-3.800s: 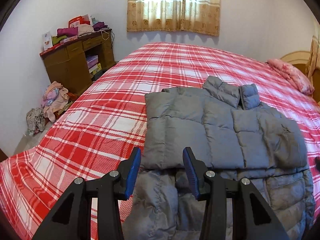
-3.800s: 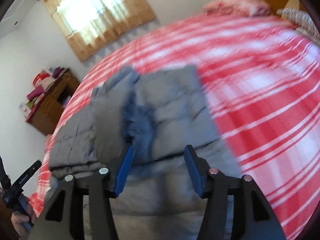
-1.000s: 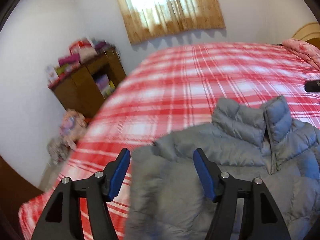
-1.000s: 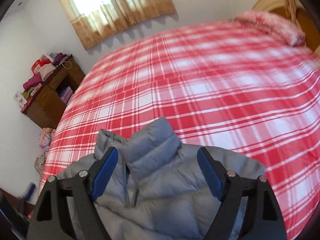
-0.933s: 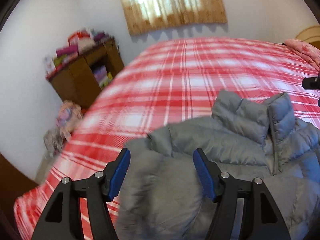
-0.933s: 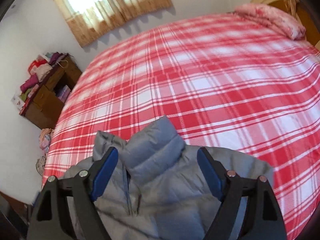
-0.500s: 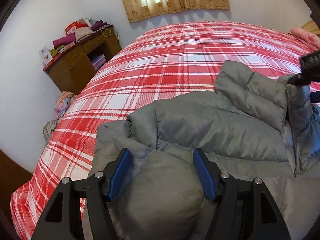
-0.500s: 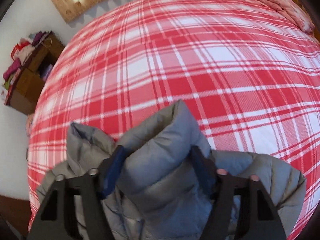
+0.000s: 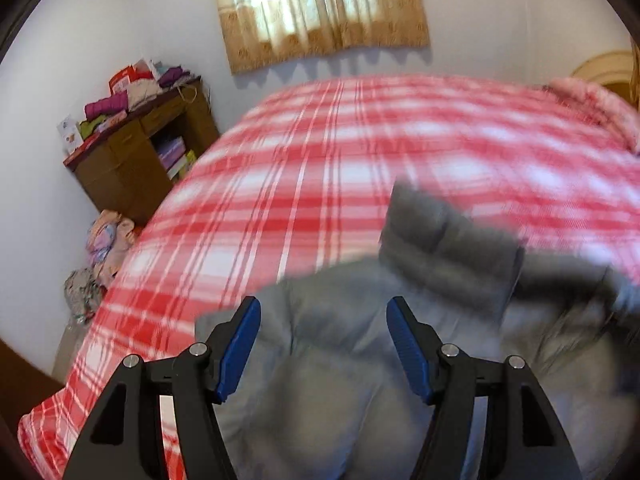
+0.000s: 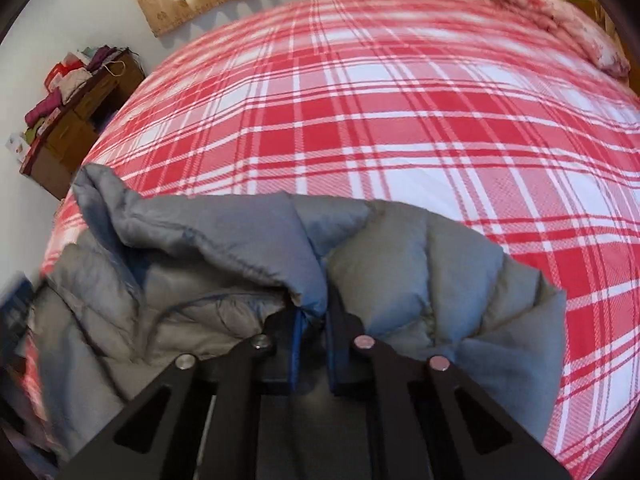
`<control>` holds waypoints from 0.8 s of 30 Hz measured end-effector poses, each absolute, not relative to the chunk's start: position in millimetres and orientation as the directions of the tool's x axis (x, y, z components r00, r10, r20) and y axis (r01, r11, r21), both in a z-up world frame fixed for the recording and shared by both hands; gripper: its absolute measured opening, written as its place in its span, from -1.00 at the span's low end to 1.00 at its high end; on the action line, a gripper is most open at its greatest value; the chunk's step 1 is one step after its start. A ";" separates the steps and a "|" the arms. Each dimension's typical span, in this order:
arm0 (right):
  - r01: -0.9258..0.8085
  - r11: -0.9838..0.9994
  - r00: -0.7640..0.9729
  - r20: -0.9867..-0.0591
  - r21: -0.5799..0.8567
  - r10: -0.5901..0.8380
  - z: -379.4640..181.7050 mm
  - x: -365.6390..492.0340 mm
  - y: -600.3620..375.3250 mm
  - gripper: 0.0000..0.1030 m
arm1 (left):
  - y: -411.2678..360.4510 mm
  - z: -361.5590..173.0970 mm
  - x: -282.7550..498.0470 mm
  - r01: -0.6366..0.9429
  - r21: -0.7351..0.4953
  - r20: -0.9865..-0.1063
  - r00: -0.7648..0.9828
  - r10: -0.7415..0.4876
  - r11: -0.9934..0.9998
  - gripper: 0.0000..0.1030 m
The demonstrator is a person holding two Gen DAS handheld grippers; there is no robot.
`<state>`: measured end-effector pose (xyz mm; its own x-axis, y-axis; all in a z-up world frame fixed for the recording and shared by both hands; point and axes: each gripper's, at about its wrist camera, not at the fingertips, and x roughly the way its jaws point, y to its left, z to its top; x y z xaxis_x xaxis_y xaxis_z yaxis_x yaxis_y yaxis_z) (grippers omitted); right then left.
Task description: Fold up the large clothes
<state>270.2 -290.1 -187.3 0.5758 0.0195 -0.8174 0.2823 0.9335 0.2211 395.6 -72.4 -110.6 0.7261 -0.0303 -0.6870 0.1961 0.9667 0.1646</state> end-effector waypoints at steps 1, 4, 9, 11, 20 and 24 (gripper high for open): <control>0.268 0.944 0.603 -0.798 0.194 -0.007 -188.4 265.9 -285.7 -0.84 | -77.0 -102.4 401.5 0.201 0.142 -0.689 0.723 -0.049 0.969 0.29; 0.253 0.956 0.656 -0.753 0.145 -0.059 -191.1 257.1 -275.5 -0.84 | -92.0 -85.8 422.7 0.204 0.079 -0.703 0.705 -0.090 0.976 0.29; 0.248 0.940 0.687 -0.727 0.233 -0.001 -192.3 250.7 -288.0 -0.84 | -121.7 -83.4 457.7 0.191 0.003 -0.719 0.683 -0.131 0.982 0.30; 0.246 0.935 0.694 -0.720 0.255 0.014 -192.8 248.4 -290.0 -0.84 | -135.6 -99.6 471.9 0.178 -0.010 -0.762 0.635 -0.123 0.984 0.30; 0.240 0.921 0.709 -0.704 0.306 0.049 -194.9 244.5 -293.9 -0.84 | -126.7 -144.8 456.0 0.187 -0.037 -0.812 0.567 -0.138 0.982 -0.11; 0.242 0.919 0.710 -0.702 0.310 0.050 -194.9 243.8 -294.6 -0.84 | -110.4 -145.6 437.7 0.176 -0.044 -0.799 0.584 -0.141 0.983 -0.13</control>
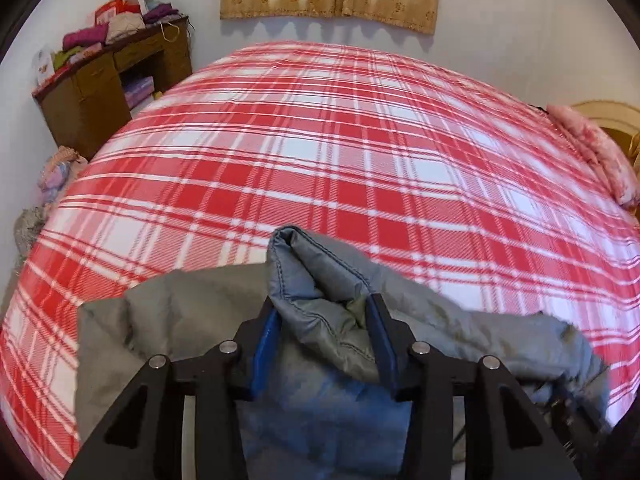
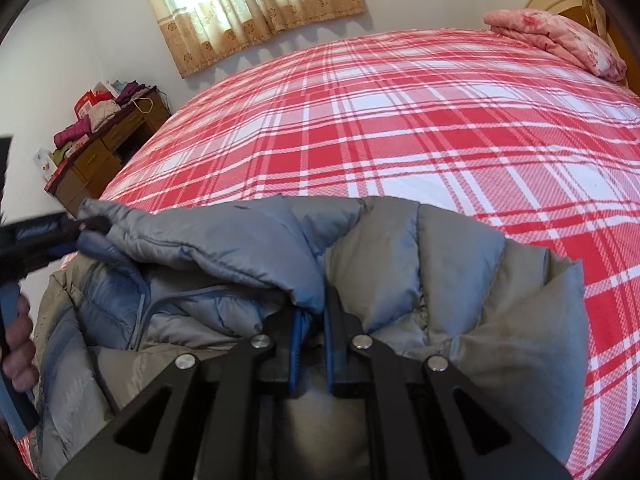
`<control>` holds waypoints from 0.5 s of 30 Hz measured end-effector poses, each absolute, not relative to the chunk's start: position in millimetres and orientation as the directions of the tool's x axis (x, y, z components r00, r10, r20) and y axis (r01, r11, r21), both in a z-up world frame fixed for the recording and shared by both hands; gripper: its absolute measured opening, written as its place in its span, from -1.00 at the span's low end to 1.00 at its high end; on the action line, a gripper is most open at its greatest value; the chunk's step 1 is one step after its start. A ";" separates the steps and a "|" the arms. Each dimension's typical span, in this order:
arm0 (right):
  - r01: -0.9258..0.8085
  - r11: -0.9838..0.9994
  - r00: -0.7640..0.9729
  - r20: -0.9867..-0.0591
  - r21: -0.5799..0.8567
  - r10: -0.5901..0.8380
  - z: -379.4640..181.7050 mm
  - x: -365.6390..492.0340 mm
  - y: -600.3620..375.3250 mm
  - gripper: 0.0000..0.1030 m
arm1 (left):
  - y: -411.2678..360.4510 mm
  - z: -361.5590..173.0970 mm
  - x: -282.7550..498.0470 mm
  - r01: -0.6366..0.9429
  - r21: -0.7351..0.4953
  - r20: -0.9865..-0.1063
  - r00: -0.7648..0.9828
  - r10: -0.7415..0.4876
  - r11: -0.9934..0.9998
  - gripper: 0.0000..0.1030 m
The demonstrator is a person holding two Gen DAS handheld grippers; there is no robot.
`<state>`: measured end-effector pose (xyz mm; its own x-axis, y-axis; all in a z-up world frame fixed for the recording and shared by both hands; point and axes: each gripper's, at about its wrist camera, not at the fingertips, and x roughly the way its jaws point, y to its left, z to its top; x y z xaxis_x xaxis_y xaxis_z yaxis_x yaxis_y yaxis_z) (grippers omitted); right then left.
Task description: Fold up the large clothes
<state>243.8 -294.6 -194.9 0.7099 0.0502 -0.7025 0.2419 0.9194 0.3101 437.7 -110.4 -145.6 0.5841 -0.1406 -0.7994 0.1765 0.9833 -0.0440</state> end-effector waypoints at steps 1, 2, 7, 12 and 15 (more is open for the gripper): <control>0.243 0.919 0.710 -0.702 0.310 0.049 -194.9 243.4 -294.7 -0.84 | -108.4 -146.0 434.6 0.176 -0.036 -0.798 0.588 -0.134 0.984 -0.13; 0.244 0.918 0.711 -0.702 0.312 0.049 -195.0 242.9 -294.9 -0.84 | -104.9 -147.2 429.9 0.176 -0.024 -0.794 0.594 -0.126 0.984 -0.13; 0.247 0.918 0.710 -0.703 0.311 0.047 -194.9 241.6 -295.0 -0.84 | -81.8 -162.6 420.5 0.150 -0.050 -0.804 0.580 -0.129 0.987 -0.13; 0.246 0.920 0.709 -0.703 0.304 0.043 -195.1 240.9 -295.4 -0.84 | -71.1 -171.8 424.6 0.138 -0.129 -0.813 0.552 -0.185 0.982 -0.13; 0.247 0.921 0.709 -0.704 0.302 0.041 -195.2 241.1 -294.9 -0.84 | -74.2 -168.8 434.4 0.148 -0.160 -0.814 0.539 -0.215 0.976 -0.13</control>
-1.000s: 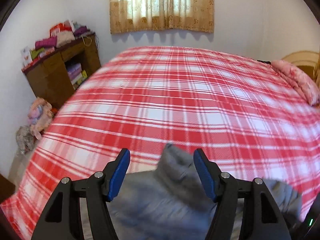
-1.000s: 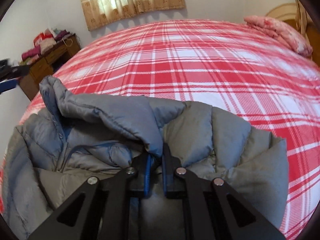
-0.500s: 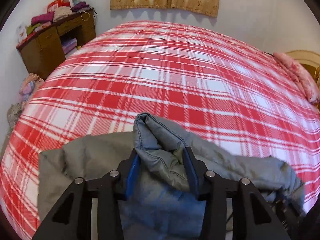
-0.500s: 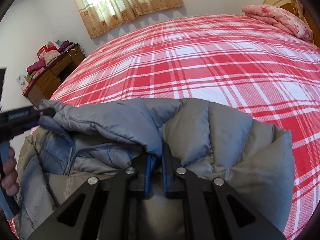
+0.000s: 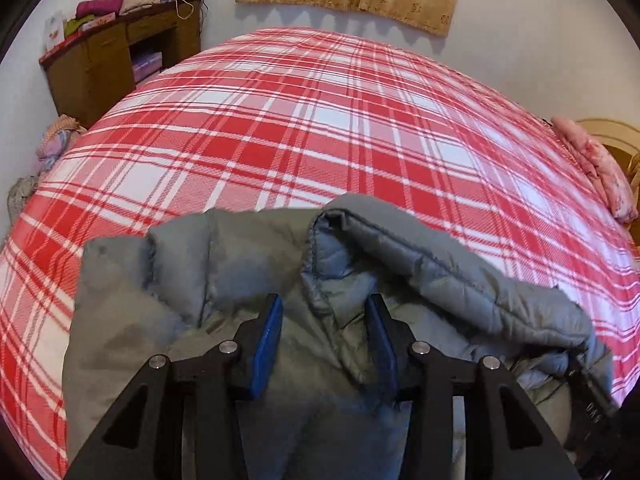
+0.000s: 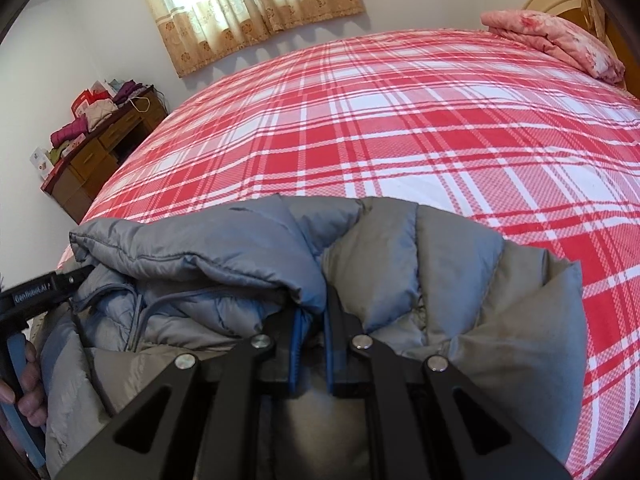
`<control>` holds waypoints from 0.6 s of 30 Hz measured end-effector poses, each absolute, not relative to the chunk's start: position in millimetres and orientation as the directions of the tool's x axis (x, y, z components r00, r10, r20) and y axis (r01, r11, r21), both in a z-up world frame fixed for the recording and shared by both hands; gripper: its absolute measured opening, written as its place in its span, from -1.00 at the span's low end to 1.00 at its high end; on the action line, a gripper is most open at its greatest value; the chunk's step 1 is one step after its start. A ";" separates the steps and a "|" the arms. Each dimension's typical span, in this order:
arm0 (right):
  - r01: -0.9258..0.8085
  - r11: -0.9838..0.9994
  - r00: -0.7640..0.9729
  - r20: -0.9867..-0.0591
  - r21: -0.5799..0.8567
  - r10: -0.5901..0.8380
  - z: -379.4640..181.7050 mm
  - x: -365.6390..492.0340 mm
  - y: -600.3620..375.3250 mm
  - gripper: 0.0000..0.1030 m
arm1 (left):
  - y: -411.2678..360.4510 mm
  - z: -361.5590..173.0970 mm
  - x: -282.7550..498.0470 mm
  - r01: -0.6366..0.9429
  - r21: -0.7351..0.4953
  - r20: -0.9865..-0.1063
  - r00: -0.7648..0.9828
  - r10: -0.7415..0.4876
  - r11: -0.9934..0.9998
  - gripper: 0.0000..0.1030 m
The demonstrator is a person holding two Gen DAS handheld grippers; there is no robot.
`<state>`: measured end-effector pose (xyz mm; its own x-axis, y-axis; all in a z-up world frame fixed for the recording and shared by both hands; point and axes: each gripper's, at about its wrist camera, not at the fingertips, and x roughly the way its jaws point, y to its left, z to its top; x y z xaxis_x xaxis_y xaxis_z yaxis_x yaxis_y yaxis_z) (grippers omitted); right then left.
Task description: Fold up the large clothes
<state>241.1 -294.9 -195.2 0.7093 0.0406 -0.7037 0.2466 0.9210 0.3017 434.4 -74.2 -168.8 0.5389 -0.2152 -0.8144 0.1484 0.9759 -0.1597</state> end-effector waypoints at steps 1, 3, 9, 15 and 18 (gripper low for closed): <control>0.246 0.921 0.710 -0.703 0.303 0.042 -195.1 240.9 -294.9 -0.84 | -76.9 -167.5 440.1 0.154 -0.175 -0.817 0.529 -0.231 0.972 -0.13; 0.246 0.920 0.710 -0.703 0.306 0.044 -195.0 240.9 -294.7 -0.84 | -80.2 -166.6 448.7 0.148 -0.209 -0.814 0.522 -0.256 0.967 -0.12; 0.245 0.917 0.712 -0.700 0.316 0.051 -195.3 239.9 -295.4 -0.84 | -96.4 -161.1 429.4 0.239 -0.224 -0.770 0.550 -0.322 0.945 -0.76; 0.245 0.913 0.715 -0.697 0.325 0.057 -195.7 237.7 -296.8 -0.84 | -73.7 -145.6 389.9 0.205 -0.177 -0.729 0.629 -0.269 0.962 -0.83; 0.245 0.913 0.715 -0.697 0.327 0.058 -195.8 236.9 -296.9 -0.84 | -62.6 -159.4 386.3 0.147 -0.186 -0.739 0.630 -0.237 0.972 -0.83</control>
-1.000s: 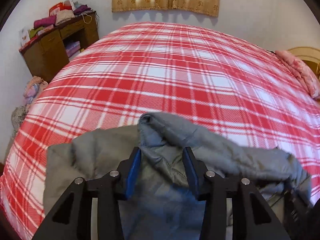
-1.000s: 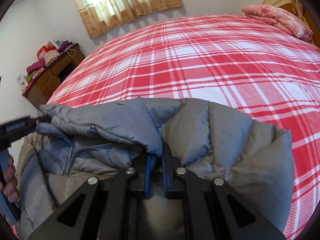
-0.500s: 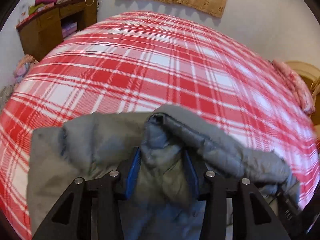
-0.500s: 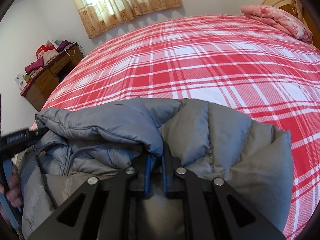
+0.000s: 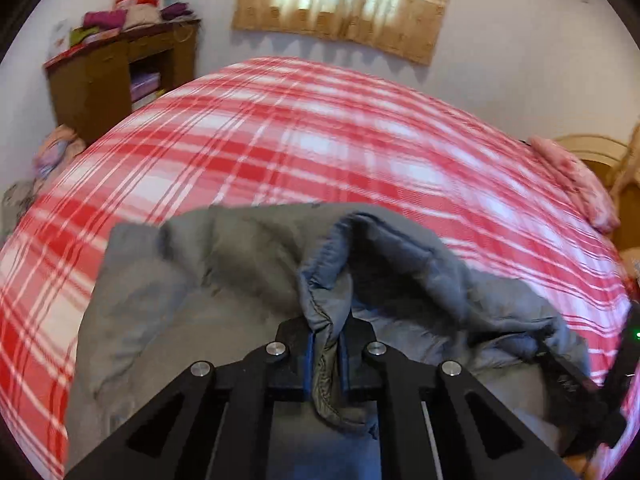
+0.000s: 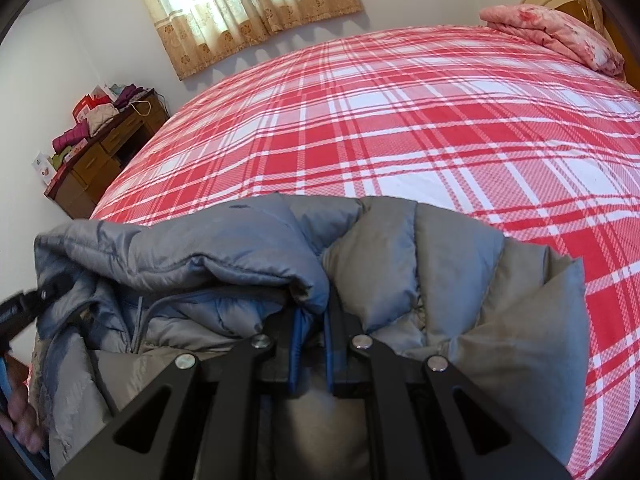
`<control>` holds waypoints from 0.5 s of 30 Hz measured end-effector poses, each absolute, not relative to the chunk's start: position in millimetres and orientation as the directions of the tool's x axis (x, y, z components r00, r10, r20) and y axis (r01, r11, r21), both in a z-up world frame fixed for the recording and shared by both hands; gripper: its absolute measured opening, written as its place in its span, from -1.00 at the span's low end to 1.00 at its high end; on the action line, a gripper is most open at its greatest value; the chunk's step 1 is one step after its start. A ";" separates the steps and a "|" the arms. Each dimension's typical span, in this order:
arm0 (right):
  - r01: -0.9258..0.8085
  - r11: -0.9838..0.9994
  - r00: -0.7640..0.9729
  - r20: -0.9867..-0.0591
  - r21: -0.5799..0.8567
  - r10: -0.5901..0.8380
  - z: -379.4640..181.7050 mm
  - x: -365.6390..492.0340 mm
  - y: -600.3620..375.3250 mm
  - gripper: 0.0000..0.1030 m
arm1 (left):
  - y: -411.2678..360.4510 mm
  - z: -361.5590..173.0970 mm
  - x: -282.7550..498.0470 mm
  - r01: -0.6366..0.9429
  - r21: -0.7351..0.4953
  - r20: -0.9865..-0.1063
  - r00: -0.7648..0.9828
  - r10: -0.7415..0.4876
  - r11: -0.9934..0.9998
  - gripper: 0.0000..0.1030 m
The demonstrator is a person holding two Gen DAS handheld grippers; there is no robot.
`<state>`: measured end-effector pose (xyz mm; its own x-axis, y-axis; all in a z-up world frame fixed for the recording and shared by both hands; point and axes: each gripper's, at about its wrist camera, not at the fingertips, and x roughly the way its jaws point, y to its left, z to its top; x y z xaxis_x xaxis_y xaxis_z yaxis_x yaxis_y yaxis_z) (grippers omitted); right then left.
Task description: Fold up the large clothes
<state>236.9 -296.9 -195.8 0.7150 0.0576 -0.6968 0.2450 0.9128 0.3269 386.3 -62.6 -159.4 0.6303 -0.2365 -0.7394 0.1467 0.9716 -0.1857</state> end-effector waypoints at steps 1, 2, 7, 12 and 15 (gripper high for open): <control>0.245 0.914 0.714 -0.698 0.323 0.055 -195.7 236.8 -296.4 -0.84 | -59.5 -172.9 391.2 0.108 -0.178 -0.765 0.610 -0.206 0.978 -0.83; 0.246 0.915 0.713 -0.699 0.321 0.053 -195.5 236.5 -295.9 -0.84 | -56.1 -183.7 396.8 0.076 -0.187 -0.781 0.593 -0.195 0.979 -0.82; 0.214 0.936 0.662 -0.746 0.279 0.071 -185.3 233.6 -293.1 -0.66 | -54.5 -199.5 401.6 0.036 -0.175 -0.763 0.626 -0.159 0.984 -0.78; 0.285 0.920 0.705 -0.710 0.269 -0.011 -158.7 177.0 -308.5 0.11 | -55.6 -201.8 402.8 0.036 -0.177 -0.756 0.635 -0.159 0.984 -0.77; 0.324 0.898 0.769 -0.636 0.298 -0.067 -131.2 162.6 -313.8 -0.07 | -54.1 -201.9 402.4 0.037 -0.176 -0.753 0.639 -0.159 0.984 -0.77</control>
<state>162.6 -313.8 -131.2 0.7688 -0.0667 -0.6360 0.3244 0.8977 0.2981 402.4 -54.1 -201.9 0.6387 -0.1590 -0.7529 0.0374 0.9837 -0.1760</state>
